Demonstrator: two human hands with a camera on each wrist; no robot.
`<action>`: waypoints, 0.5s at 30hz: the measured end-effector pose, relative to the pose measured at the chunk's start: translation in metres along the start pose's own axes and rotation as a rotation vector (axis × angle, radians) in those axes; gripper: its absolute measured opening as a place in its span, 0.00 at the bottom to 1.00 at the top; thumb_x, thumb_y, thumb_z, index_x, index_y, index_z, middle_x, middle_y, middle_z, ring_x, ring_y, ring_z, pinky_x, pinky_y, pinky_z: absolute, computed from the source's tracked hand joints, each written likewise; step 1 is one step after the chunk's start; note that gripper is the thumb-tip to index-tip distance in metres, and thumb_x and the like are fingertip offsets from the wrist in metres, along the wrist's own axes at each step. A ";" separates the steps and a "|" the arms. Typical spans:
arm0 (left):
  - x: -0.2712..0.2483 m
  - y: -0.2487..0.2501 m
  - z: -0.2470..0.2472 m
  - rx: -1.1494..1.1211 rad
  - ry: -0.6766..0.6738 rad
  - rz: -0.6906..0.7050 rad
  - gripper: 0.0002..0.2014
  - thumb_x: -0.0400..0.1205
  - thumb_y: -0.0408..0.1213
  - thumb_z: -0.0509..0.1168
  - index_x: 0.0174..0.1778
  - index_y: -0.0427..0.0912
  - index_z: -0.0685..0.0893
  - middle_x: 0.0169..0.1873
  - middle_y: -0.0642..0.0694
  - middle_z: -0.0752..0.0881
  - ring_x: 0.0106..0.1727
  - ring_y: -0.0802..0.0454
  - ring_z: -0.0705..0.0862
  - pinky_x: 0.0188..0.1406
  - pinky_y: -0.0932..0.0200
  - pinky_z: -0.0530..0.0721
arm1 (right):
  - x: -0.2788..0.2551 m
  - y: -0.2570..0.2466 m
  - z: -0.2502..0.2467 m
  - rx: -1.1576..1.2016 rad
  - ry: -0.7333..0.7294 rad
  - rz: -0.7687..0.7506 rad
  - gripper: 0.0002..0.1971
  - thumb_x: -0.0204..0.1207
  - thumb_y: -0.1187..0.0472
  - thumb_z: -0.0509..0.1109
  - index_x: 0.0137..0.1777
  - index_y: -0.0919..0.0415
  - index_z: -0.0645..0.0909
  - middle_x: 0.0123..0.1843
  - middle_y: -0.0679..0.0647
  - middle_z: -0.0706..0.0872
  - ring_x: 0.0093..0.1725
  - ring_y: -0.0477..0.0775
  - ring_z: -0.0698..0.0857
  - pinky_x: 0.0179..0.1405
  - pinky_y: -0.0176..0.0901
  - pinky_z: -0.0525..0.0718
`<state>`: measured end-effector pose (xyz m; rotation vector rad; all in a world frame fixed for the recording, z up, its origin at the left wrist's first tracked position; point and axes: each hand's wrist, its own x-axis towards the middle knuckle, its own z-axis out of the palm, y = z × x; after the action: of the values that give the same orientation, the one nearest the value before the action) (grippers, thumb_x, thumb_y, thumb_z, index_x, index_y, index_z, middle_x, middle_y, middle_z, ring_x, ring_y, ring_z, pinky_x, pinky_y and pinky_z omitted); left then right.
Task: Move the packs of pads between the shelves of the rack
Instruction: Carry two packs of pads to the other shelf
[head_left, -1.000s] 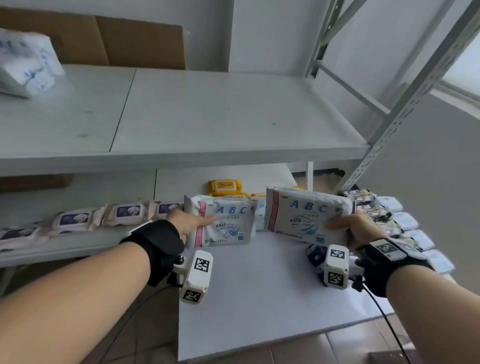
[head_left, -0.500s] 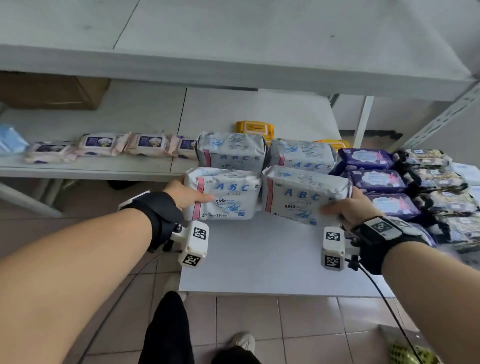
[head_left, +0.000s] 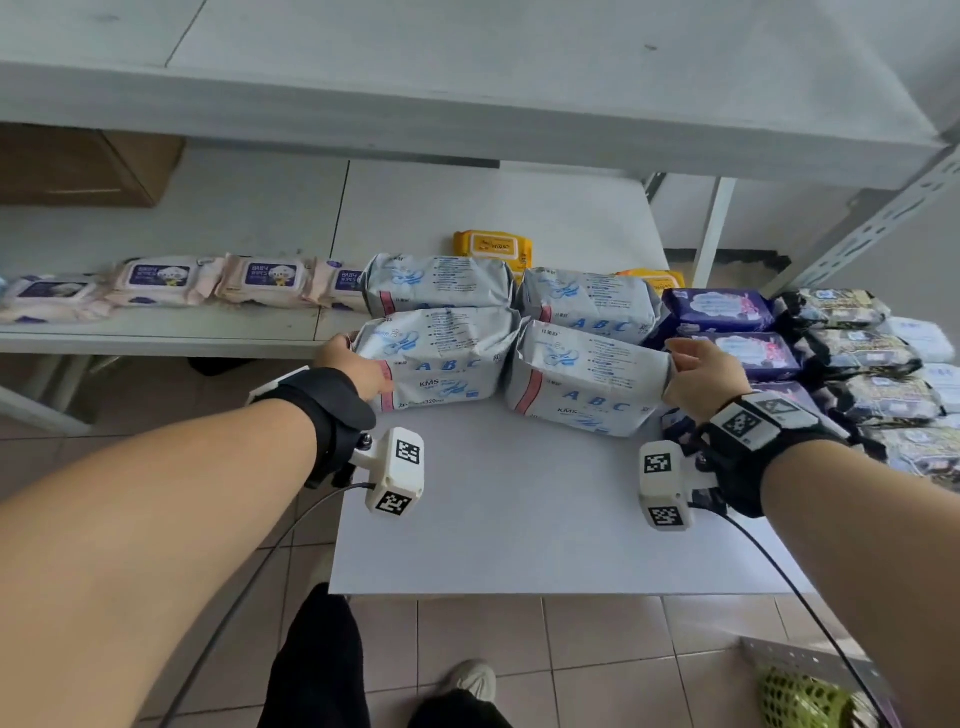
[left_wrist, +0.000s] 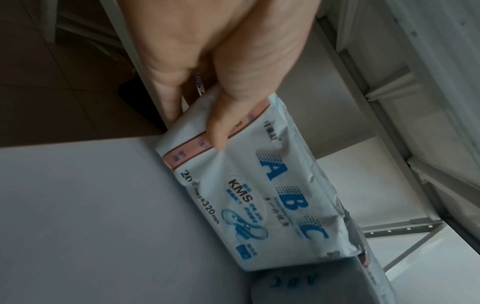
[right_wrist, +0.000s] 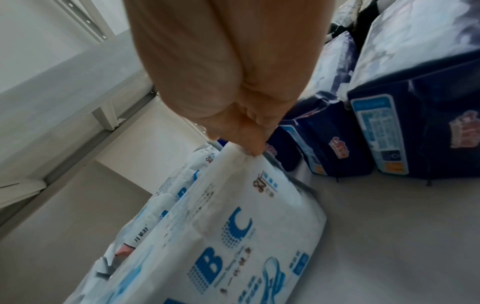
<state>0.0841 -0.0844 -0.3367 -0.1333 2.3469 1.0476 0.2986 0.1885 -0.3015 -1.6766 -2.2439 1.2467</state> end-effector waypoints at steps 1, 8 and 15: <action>0.000 0.002 0.004 -0.003 0.007 0.004 0.36 0.69 0.24 0.76 0.73 0.37 0.73 0.66 0.40 0.82 0.64 0.42 0.82 0.65 0.52 0.80 | 0.000 -0.002 0.000 0.025 0.009 0.000 0.25 0.74 0.73 0.67 0.71 0.56 0.75 0.67 0.56 0.84 0.63 0.56 0.82 0.62 0.55 0.84; 0.006 0.008 0.006 0.013 -0.028 -0.029 0.32 0.70 0.21 0.74 0.71 0.36 0.74 0.65 0.37 0.82 0.64 0.39 0.81 0.64 0.49 0.80 | -0.004 -0.005 0.007 -0.002 -0.086 0.017 0.38 0.62 0.70 0.80 0.73 0.55 0.73 0.65 0.56 0.81 0.57 0.54 0.80 0.57 0.45 0.81; 0.023 0.006 -0.011 0.058 -0.064 -0.041 0.35 0.67 0.18 0.75 0.70 0.37 0.74 0.62 0.35 0.83 0.63 0.38 0.82 0.62 0.39 0.82 | -0.002 -0.017 0.010 -0.200 -0.093 -0.023 0.37 0.60 0.69 0.80 0.70 0.46 0.75 0.66 0.57 0.79 0.66 0.60 0.77 0.67 0.54 0.79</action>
<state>0.0580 -0.0857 -0.3390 -0.1229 2.3045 0.9495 0.2811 0.1798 -0.2963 -1.6827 -2.5108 1.1523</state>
